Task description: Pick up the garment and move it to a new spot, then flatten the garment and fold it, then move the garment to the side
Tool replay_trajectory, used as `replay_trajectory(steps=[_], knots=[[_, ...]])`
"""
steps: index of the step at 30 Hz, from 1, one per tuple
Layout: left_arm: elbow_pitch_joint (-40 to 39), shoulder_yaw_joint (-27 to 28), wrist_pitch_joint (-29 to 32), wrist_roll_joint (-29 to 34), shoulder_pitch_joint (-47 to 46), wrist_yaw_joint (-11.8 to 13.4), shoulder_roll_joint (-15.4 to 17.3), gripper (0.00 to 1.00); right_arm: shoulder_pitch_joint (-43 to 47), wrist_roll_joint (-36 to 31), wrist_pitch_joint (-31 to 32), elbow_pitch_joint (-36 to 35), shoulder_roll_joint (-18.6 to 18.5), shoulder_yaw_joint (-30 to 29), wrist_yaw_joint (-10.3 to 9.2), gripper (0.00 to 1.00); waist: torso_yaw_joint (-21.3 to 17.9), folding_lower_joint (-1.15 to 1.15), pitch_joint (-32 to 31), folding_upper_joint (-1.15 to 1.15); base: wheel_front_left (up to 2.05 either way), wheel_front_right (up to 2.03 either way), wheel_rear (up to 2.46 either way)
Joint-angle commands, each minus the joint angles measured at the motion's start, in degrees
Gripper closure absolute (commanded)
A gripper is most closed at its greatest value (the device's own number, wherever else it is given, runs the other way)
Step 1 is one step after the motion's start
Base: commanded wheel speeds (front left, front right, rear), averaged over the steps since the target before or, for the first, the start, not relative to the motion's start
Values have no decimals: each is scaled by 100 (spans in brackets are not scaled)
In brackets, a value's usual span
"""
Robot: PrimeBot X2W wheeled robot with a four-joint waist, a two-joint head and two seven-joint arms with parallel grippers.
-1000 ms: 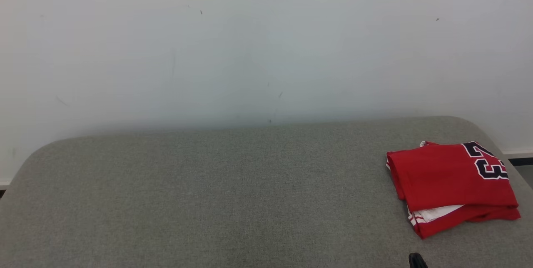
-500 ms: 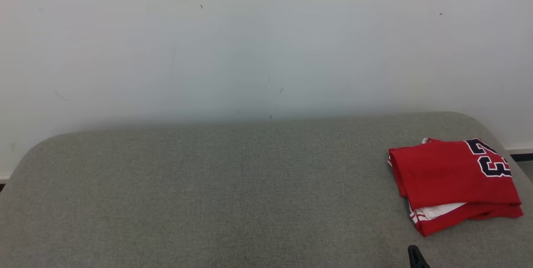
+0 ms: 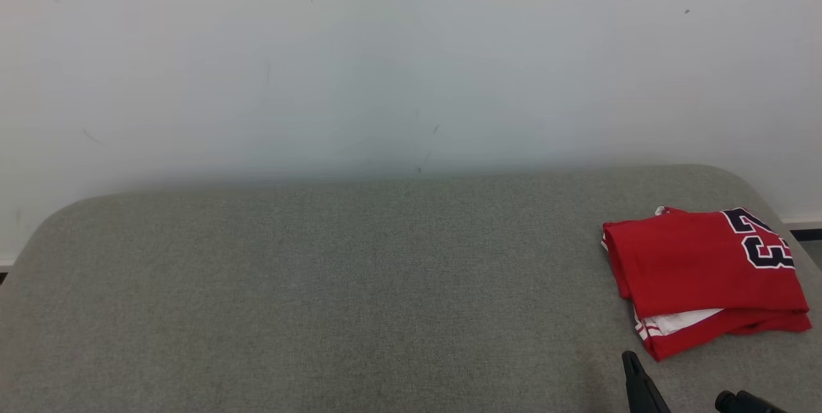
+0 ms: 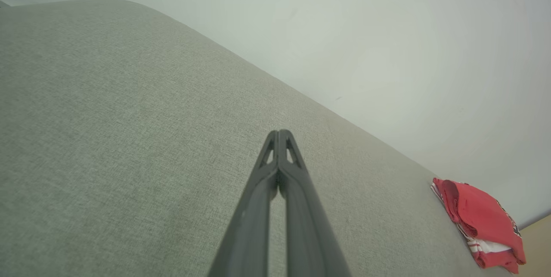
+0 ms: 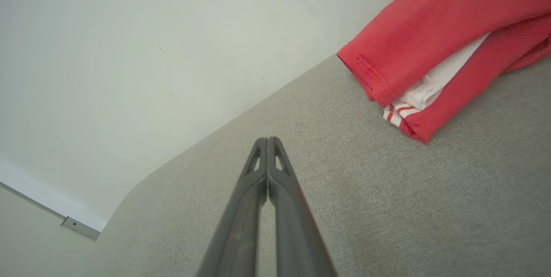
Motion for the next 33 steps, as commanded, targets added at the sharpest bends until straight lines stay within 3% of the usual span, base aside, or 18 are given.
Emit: replay_trajectory(steps=[1,33], knots=[[-131,79,40,-298,-155,16,-11,100,-235,269,76,-7,13,-1,1,100,4,-1,20,0,0,0,0],[-404,569,425,-2681,-315,32,-35,100,-1200,2517,758,555,85,28,3,100,49,-1,289,0,0,0,0]])
